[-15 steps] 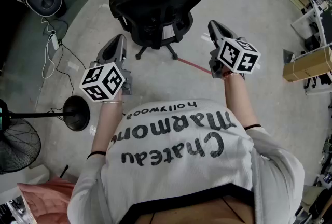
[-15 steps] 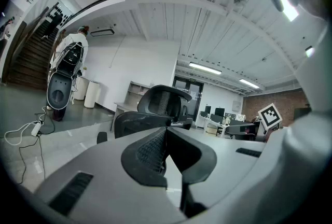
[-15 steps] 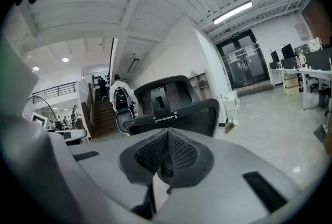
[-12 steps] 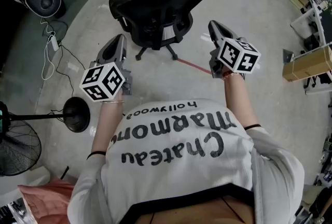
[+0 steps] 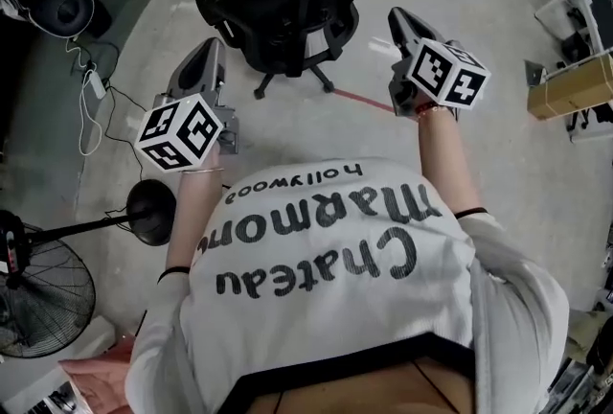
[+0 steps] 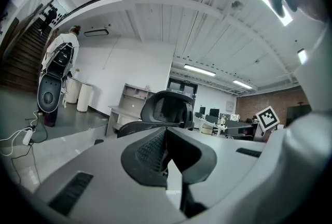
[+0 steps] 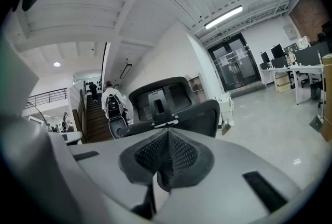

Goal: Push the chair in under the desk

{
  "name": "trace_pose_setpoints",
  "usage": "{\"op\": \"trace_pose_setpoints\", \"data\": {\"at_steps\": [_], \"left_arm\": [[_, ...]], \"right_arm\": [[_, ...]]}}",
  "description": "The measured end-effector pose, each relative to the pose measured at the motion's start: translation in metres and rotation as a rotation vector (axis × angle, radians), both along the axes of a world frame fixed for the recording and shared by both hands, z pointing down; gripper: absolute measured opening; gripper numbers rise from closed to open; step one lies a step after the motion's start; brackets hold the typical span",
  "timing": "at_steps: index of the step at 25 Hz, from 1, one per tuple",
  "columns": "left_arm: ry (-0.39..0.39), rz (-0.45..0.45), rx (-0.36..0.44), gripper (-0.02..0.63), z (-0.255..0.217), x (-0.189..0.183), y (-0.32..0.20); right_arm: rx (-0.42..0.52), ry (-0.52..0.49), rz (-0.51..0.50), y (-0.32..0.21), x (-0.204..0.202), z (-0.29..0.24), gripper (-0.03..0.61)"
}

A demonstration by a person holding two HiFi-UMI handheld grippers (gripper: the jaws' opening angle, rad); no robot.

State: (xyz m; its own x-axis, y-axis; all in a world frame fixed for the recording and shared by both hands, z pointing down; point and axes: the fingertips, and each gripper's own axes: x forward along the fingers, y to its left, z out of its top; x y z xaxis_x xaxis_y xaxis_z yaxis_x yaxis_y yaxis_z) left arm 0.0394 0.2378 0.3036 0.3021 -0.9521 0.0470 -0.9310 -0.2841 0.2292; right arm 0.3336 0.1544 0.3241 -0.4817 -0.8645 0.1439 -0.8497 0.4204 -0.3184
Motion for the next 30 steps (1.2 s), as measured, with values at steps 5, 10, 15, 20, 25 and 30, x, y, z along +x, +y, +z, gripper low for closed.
{"op": "trace_pose_setpoints", "data": {"at_steps": [5, 10, 15, 20, 25, 30], "left_arm": [[0.0, 0.028, -0.017, 0.018, 0.014, -0.013, 0.0], [0.029, 0.026, -0.041, 0.018, 0.028, -0.019, -0.002], [0.021, 0.003, -0.05, 0.018, 0.029, -0.026, -0.013], [0.022, -0.047, -0.038, 0.018, 0.028, -0.022, -0.048], [-0.014, -0.071, -0.017, 0.02, 0.013, -0.001, -0.094], [-0.043, -0.108, -0.003, 0.02, -0.001, 0.003, -0.128]], "right_arm": [[-0.019, 0.0, 0.041, 0.012, -0.006, 0.019, 0.006], [-0.058, 0.027, 0.064, 0.013, -0.005, 0.035, 0.006], [-0.066, 0.013, 0.047, -0.009, -0.011, 0.035, 0.006], [-0.062, 0.019, -0.006, -0.056, -0.008, 0.034, 0.006], [-0.056, 0.022, -0.071, -0.123, 0.011, 0.022, 0.006], [-0.009, 0.051, -0.207, -0.189, 0.028, -0.002, 0.006]]}}
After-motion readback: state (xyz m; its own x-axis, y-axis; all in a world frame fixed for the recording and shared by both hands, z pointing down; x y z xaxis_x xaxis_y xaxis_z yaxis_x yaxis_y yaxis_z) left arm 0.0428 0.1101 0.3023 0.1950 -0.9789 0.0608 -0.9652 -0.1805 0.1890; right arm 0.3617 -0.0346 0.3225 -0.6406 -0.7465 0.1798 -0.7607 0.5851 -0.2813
